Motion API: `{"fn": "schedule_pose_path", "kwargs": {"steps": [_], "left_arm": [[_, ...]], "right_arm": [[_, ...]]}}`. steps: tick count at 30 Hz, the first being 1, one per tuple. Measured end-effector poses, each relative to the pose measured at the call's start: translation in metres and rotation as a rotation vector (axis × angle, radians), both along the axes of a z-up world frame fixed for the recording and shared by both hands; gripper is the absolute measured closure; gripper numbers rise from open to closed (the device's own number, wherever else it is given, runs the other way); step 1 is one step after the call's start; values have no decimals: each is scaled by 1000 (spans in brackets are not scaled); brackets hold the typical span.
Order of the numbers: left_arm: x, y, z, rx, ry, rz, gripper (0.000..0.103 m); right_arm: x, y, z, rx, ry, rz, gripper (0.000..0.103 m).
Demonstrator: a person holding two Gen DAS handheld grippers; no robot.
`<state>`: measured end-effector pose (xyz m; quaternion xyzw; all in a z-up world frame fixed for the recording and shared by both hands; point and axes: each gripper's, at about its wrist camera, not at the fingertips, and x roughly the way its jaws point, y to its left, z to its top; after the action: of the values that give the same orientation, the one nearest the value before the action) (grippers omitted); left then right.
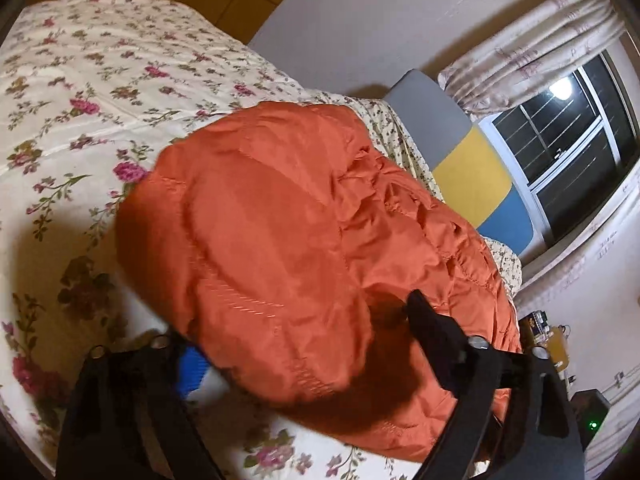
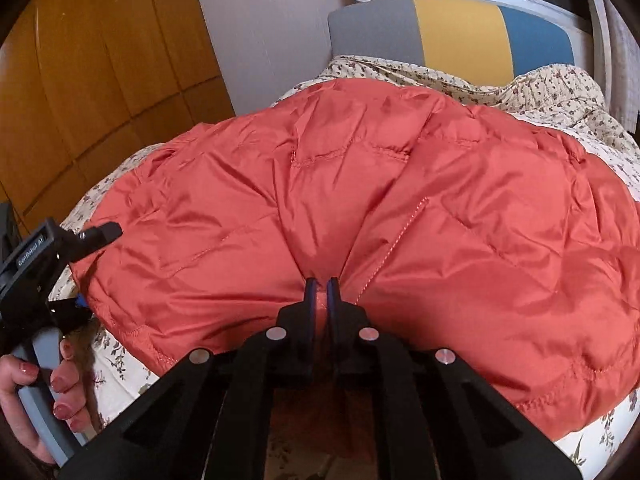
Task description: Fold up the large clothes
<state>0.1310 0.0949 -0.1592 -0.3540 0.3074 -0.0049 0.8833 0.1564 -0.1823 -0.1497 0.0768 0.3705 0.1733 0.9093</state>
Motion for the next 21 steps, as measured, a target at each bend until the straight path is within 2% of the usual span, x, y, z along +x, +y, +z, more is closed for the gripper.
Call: {"fn": "schedule_pose_path", "kwargs": {"steps": [4, 7, 8, 10, 12, 15, 19, 21], "left_arm": [[3, 1, 1, -19, 0, 26, 8], [6, 14, 1, -118, -5, 73, 9], [7, 19, 0, -156, -1, 97, 13], [8, 29, -2, -221, 15, 140, 23], [9, 36, -7, -271, 39, 174, 47], [8, 41, -13, -309, 67, 196, 61], [8, 37, 2, -259, 51, 166, 76], [6, 31, 19, -191, 25, 141, 82]], "right_arm": [[-3, -4, -3, 28, -8, 2, 99], [-4, -3, -4, 27, -13, 3, 99], [-6, -4, -5, 31, -13, 4, 99], [-6, -8, -5, 47, -10, 7, 99], [-6, -9, -5, 60, -8, 10, 99], [-5, -10, -5, 70, -6, 13, 99], [-1, -14, -5, 87, 0, 15, 99], [-1, -16, -6, 93, 3, 15, 99]]}}
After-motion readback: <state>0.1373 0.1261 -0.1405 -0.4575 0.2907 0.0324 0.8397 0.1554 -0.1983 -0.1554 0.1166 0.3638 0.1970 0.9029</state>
